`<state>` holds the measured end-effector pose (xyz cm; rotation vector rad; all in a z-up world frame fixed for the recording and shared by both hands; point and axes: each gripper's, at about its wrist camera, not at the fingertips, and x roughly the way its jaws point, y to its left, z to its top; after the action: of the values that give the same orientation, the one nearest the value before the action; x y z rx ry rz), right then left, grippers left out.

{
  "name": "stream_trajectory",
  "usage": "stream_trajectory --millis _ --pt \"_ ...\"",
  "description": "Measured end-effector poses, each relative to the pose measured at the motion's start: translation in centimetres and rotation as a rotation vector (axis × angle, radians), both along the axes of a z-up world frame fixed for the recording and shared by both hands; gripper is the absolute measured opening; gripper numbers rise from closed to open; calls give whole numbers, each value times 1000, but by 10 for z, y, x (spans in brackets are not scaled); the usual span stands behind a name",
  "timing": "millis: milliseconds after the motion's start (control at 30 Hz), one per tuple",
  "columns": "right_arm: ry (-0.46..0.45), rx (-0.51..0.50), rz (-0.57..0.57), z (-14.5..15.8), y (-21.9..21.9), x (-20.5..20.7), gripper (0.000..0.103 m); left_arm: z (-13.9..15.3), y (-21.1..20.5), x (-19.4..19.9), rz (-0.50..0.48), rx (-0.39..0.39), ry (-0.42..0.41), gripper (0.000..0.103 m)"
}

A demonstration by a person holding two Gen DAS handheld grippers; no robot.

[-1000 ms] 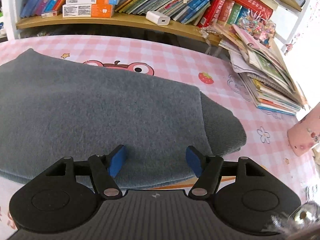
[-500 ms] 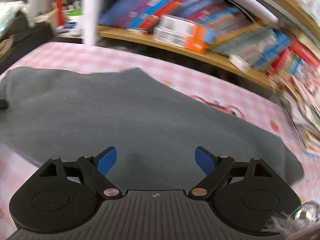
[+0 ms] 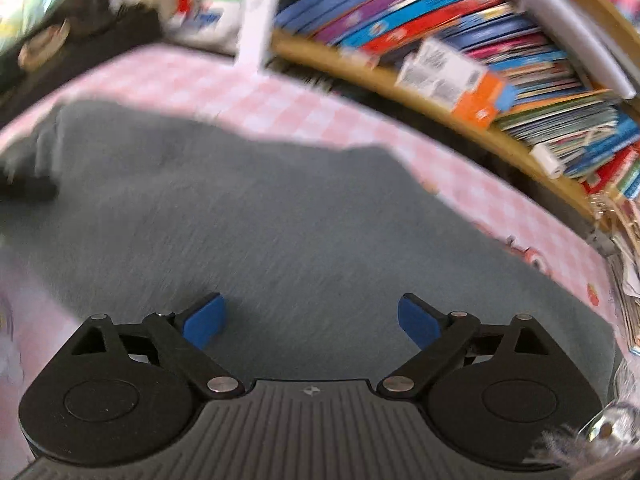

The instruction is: Fold clothes

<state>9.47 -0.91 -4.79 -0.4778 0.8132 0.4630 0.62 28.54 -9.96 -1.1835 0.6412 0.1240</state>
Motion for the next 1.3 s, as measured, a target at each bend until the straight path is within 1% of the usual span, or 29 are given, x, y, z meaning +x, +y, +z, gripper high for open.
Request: stream_trajectory --millis 133,200,300,367,400,500,533,600,700,767,833,900,967,1033,1133,1233,1300 --pt "-11 6 -20 -2 -6 -15 93 -4 1 2 23 -35 -14 28" --pt "-14 8 -24 -2 -7 -17 93 -4 0 3 32 -35 -14 28" --pt "-29 -5 -19 -4 -3 -19 93 -1 -3 6 34 -5 -4 23" --pt "-42 -11 -16 -5 -1 -20 93 2 -5 10 30 20 5 21" --pt "-45 -11 -14 -5 -1 -20 93 3 -5 11 27 32 9 17" --pt "-41 6 -7 -6 -2 -17 94 5 -6 12 42 37 13 13" --pt "-37 15 -4 -6 -3 -16 94 9 -9 12 41 58 4 12" --pt "-23 34 1 -6 -6 -13 94 24 -17 10 28 126 -33 12" --pt "-1 57 10 -3 -11 -11 94 56 -37 10 -20 263 -115 11" --pt "10 74 15 2 -16 -13 94 79 -55 10 -73 393 -171 11" --pt "19 120 26 12 -26 -20 94 100 -77 11 -129 541 -219 11" --pt "5 153 40 20 -40 -26 94 116 -101 11 -189 679 -254 11" --pt "-17 177 39 28 -55 -29 94 125 -123 14 -237 779 -278 11" --pt "-43 199 6 36 -73 -27 94 132 -143 17 -279 855 -299 11" --pt "-63 240 -72 44 -102 -19 94 135 -171 21 -332 929 -307 12" --pt "-60 275 -140 47 -130 -14 94 135 -197 29 -387 963 -297 12" --pt "-53 295 -182 46 -147 -11 94 133 -213 31 -425 971 -288 12"
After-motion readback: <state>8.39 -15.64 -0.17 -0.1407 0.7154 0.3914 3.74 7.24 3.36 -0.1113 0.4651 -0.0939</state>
